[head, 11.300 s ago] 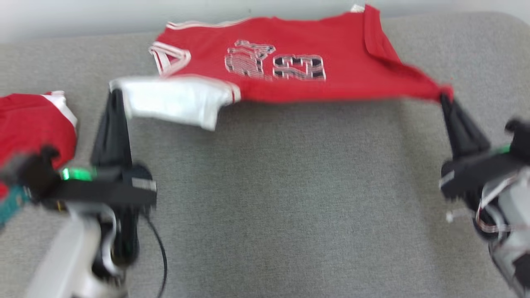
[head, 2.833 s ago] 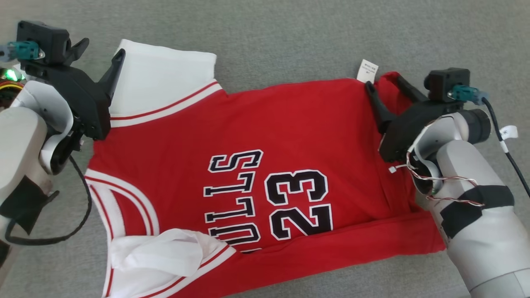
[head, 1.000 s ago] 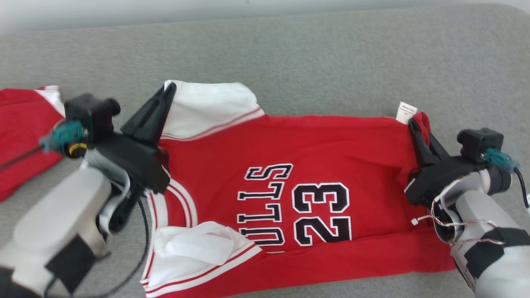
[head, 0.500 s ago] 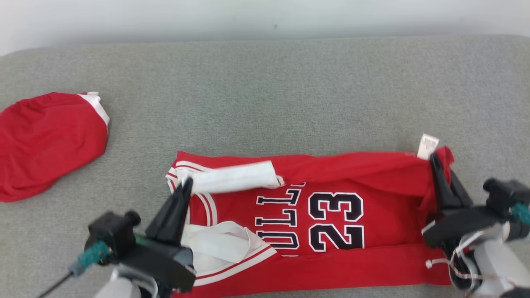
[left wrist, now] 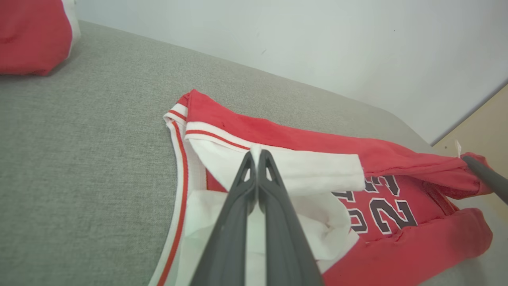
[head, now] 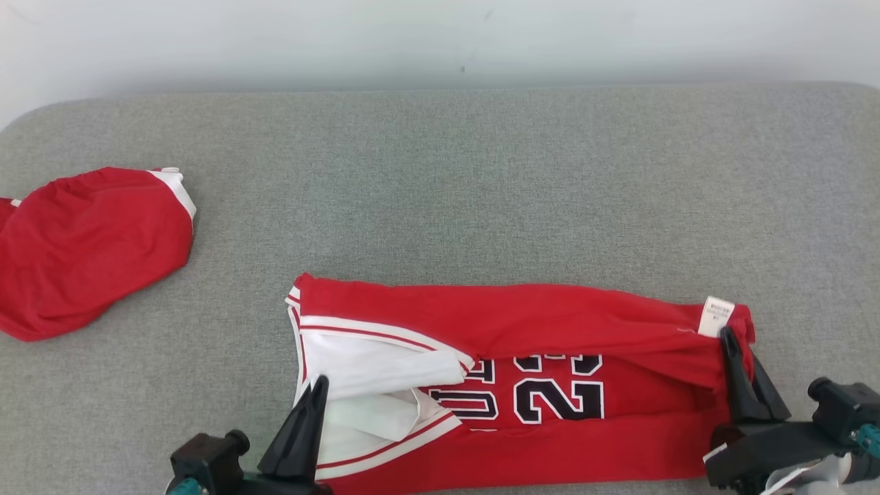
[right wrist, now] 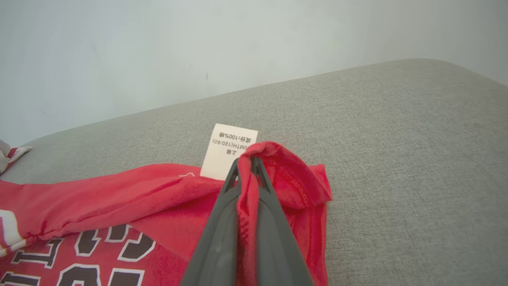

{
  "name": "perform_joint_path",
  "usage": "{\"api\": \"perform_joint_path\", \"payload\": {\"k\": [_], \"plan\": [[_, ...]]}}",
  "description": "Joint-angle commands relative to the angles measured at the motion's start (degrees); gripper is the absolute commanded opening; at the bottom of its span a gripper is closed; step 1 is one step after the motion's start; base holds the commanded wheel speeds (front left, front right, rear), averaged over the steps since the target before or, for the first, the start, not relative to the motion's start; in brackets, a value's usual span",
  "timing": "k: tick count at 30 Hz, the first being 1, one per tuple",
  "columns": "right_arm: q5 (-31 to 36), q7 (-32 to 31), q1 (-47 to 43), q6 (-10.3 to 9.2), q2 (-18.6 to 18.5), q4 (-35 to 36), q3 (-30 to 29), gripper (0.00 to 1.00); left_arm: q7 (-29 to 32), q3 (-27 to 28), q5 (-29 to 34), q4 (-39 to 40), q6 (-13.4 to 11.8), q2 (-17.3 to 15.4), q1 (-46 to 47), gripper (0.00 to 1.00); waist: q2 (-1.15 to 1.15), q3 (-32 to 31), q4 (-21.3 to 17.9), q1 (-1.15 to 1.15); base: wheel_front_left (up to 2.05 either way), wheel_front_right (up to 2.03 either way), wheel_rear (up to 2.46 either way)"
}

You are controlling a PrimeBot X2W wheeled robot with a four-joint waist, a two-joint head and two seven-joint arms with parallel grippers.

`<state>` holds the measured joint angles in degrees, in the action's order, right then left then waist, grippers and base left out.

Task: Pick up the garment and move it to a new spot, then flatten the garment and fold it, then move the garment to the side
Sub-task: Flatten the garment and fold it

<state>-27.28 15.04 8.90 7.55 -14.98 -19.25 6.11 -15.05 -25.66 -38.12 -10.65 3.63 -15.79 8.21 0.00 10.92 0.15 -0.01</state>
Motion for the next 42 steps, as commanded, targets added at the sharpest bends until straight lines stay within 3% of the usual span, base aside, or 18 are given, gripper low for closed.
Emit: {"api": "perform_joint_path", "payload": {"k": [1,2,3,4,13,21,27,34,35,36,37,42], "plan": [[0.5,0.14,-1.07,-0.14,0.29,-0.16,-0.28,0.09,-0.17,0.74,0.81,-0.79,0.42,0.63,-1.15,0.0,0.0,-0.26,0.09,0.01,0.0,0.0,0.0],[0.61,0.14,-1.35,-0.14,0.39,-0.04,-0.41,0.47,-0.17,1.16,1.58,-1.42,0.54,0.99,-1.47,0.0,0.0,-0.36,0.14,0.01,0.0,0.0,0.0],[0.82,0.14,-1.69,-0.14,0.45,0.01,-0.58,1.0,-0.17,1.7,2.3,-1.92,0.64,1.36,-1.66,0.5,0.0,-0.44,0.18,0.01,0.0,0.0,0.0],[0.93,0.14,-2.33,-0.14,0.62,-0.02,-0.98,1.0,-0.17,3.03,3.16,-2.78,0.82,2.38,-2.35,1.0,0.0,-0.63,0.16,0.01,0.0,0.0,0.0],[1.13,0.11,-5.19,-0.14,0.27,3.09,-4.46,1.0,-0.18,14.61,9.78,-0.39,1.09,6.42,-5.61,1.0,0.0,-1.52,0.01,0.01,0.0,0.0,0.0],[0.7,-1.97,-2.14,-0.14,-0.44,-5.15,-4.14,1.0,-0.18,26.4,21.67,4.91,-0.25,9.37,-7.62,1.0,0.0,-2.47,0.41,0.01,0.0,0.0,0.0],[-0.36,-4.38,0.65,-0.14,-0.04,-13.2,-2.61,1.0,-0.18,29.95,27.74,4.57,0.12,10.94,-8.2,1.0,0.0,-2.89,1.49,0.01,0.0,0.0,0.0],[-2.37,-5.68,1.2,-0.14,0.6,-19.1,-0.04,1.0,-0.18,31.19,30.32,4.25,1.03,11.9,-8.69,1.0,0.0,-3.32,2.46,0.01,0.0,0.0,0.0],[-2.97,-5.92,1.0,-0.14,0.8,-19.76,0.53,0.68,-0.18,31.26,30.8,4.24,1.23,12.02,-8.82,1.0,0.0,-3.37,2.53,0.01,0.0,0.0,0.0],[-3.35,-5.95,0.92,-0.14,0.87,-20.24,1.08,0.16,-0.18,31.3,30.96,4.23,1.34,12.14,-9.02,1.0,0.0,-3.41,2.57,0.01,0.0,0.0,0.0],[-3.69,-5.73,0.93,-0.14,0.84,-20.49,1.66,0.0,-0.18,31.31,31.08,4.2,1.38,12.25,-9.19,1.0,0.0,-3.45,2.58,0.01,0.0,0.0,0.0],[-5.18,-3.9,2.3,-0.16,-0.57,-21.04,2.79,0.0,-0.18,31.74,32.39,4.61,1.79,12.54,-9.29,1.0,0.0,-4.01,2.36,0.01,0.0,0.0,0.0]]}}
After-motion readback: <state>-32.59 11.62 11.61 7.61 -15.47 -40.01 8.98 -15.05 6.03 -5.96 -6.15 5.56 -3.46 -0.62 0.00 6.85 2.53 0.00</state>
